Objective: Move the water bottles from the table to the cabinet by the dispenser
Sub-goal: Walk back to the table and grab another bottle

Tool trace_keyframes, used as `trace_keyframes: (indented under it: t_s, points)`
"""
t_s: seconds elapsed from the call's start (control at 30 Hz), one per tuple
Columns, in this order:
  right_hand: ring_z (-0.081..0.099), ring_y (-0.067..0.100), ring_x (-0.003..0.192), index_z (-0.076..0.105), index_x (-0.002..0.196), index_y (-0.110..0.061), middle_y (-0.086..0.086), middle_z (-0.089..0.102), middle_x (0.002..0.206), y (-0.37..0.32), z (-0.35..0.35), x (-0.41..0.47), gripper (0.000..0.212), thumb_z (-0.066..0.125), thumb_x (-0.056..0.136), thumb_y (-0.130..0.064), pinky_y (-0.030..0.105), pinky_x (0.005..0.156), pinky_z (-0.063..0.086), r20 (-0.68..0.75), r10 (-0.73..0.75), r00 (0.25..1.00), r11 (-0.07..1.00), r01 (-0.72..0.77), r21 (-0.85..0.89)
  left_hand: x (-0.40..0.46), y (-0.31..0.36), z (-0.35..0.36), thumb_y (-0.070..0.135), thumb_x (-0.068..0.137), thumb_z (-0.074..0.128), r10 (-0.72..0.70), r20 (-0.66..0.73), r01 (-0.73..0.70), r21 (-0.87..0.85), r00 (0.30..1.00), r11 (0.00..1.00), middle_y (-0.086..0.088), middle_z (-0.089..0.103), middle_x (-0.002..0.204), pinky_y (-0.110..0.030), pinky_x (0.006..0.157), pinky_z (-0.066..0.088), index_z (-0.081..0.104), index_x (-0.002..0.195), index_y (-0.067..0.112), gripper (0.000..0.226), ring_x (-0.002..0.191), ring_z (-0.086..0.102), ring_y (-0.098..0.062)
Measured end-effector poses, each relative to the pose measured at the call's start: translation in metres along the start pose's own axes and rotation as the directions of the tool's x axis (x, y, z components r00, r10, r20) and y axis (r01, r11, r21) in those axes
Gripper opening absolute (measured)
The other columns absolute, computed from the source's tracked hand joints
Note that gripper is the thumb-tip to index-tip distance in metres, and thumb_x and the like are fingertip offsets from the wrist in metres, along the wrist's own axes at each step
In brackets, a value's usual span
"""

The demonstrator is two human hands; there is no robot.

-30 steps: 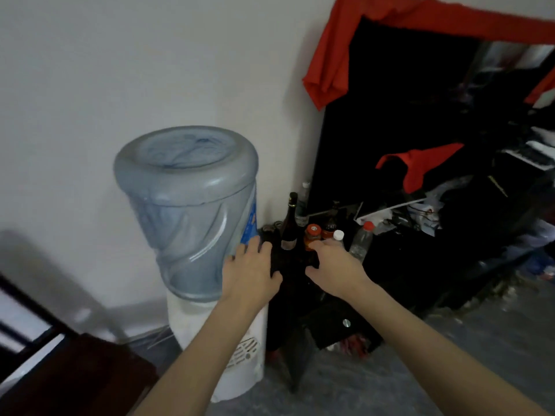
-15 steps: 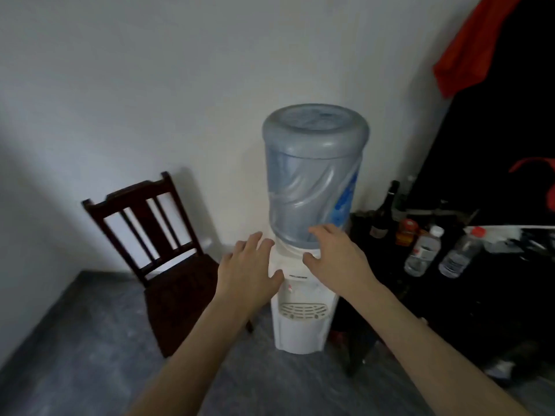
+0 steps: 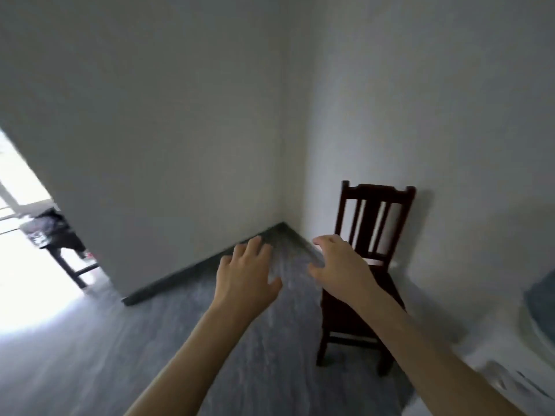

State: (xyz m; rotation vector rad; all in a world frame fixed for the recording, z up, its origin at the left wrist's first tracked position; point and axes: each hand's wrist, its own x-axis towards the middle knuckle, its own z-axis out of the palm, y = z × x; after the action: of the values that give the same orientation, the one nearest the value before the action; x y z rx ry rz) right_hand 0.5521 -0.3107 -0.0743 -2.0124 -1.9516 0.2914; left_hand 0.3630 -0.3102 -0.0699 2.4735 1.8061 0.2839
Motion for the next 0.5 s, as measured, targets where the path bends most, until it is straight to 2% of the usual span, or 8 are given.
trace_keyframes:
  t_s: [0.17,0.27,0.33,0.5]
  points:
    - [0.045,0.025,0.133,0.048,0.143,-0.018,0.002,0.046,0.145,-0.149,0.061,0.029,0.059,0.062,0.089,-0.037,0.04,0.106,0.042,0.103,-0.291,0.951,0.957,0.286,0.056,-0.06,-0.126,-0.034,0.048,0.092,0.058,-0.32,-0.079,0.322,0.009,0.944,0.947,0.004,0.036,0.158,-0.039,0.107,0.038,0.046,0.142,0.026,0.056,0.14,0.041,-0.024]
    - [0.045,0.022,0.133,0.046,0.144,-0.021,0.0,0.045,0.147,-0.234,0.092,0.025,0.059,0.061,0.09,-0.037,0.034,0.105,0.042,0.176,-0.465,0.868,0.885,0.458,0.082,-0.113,-0.187,-0.05,0.049,0.092,0.057,-0.503,-0.102,0.507,0.017,0.858,0.862,0.004,0.035,0.159,-0.04,0.108,0.037,0.045,0.142,0.027,0.056,0.141,0.04,-0.024]
    - [0.047,0.021,0.132,0.046,0.144,-0.022,-0.001,0.045,0.147,-0.284,0.107,0.019,0.057,0.061,0.09,-0.037,0.033,0.105,0.041,0.209,-0.571,0.794,0.821,0.561,0.107,-0.147,-0.219,-0.058,0.051,0.094,0.055,-0.613,-0.128,0.62,0.03,0.78,0.784,0.004,0.032,0.161,-0.04,0.109,0.037,0.041,0.145,0.027,0.058,0.143,0.038,-0.023]
    - [0.049,0.02,0.13,0.044,0.145,-0.024,-0.003,0.043,0.151,-0.375,0.145,-0.01,0.058,0.059,0.091,-0.036,0.04,0.104,0.046,0.267,-0.764,0.587,0.642,0.735,0.219,-0.226,-0.263,-0.07,0.052,0.096,0.053,-0.837,-0.137,0.846,0.013,0.53,0.534,0.002,0.026,0.165,-0.043,0.11,0.038,0.037,0.15,0.028,0.062,0.143,0.037,-0.026]
